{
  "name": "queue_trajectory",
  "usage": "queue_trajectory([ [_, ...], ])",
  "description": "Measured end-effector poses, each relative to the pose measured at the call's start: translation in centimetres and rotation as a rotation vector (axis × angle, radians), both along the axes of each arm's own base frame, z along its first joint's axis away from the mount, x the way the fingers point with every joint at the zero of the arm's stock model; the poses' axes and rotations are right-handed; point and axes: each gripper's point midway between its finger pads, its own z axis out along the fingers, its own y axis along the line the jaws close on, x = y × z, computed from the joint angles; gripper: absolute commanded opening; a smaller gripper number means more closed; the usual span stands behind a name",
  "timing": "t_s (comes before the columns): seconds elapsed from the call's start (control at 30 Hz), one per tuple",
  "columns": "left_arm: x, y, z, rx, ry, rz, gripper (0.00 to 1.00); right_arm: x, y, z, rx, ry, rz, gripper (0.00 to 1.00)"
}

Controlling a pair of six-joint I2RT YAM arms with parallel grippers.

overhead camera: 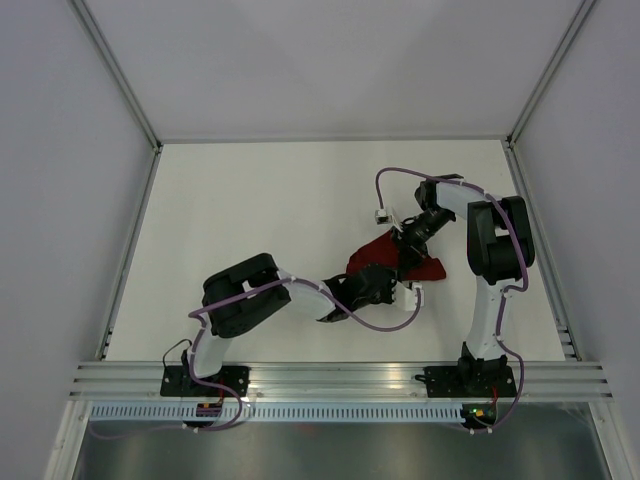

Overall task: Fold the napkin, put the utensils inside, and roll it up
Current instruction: Roll the napkin with the utensil

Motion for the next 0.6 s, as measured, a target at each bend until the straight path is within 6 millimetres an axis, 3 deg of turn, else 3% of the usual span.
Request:
queue_trajectory([
  [0.07,0.4,0.3,-0.3,0.019,0.010,0.005,0.34,0.0,0.0,0.0,0.000,0.000,-0.001,0.04],
  [0.17,0.6,0.3,-0.7,0.051,0.039,-0.008,0.19,0.1,0.0,0.0,-0.002,0.001,-0.006,0.15],
  [0.23,0.6,0.3,-0.7,0.082,0.058,-0.014,0.10,0.2,0.0,0.0,-0.007,0.003,-0.016,0.36],
  [0.27,0.6,0.2,-0.7,0.099,0.071,-0.019,0.08,0.3,0.0,0.0,-0.013,0.000,-0.024,0.46],
  [0.4,0.8,-0.1,-0.4,0.158,0.145,-0.035,0.02,1.4,-0.4,-0.3,-0.066,-0.074,-0.090,0.59],
  [0.53,0.8,-0.3,-0.2,0.187,0.229,-0.025,0.02,3.4,-1.1,1.2,-0.128,-0.214,-0.223,0.63],
  [0.6,0.2,-0.1,-0.4,0.198,0.275,-0.025,0.02,5.6,-1.4,2.8,-0.129,-0.301,-0.312,0.63],
])
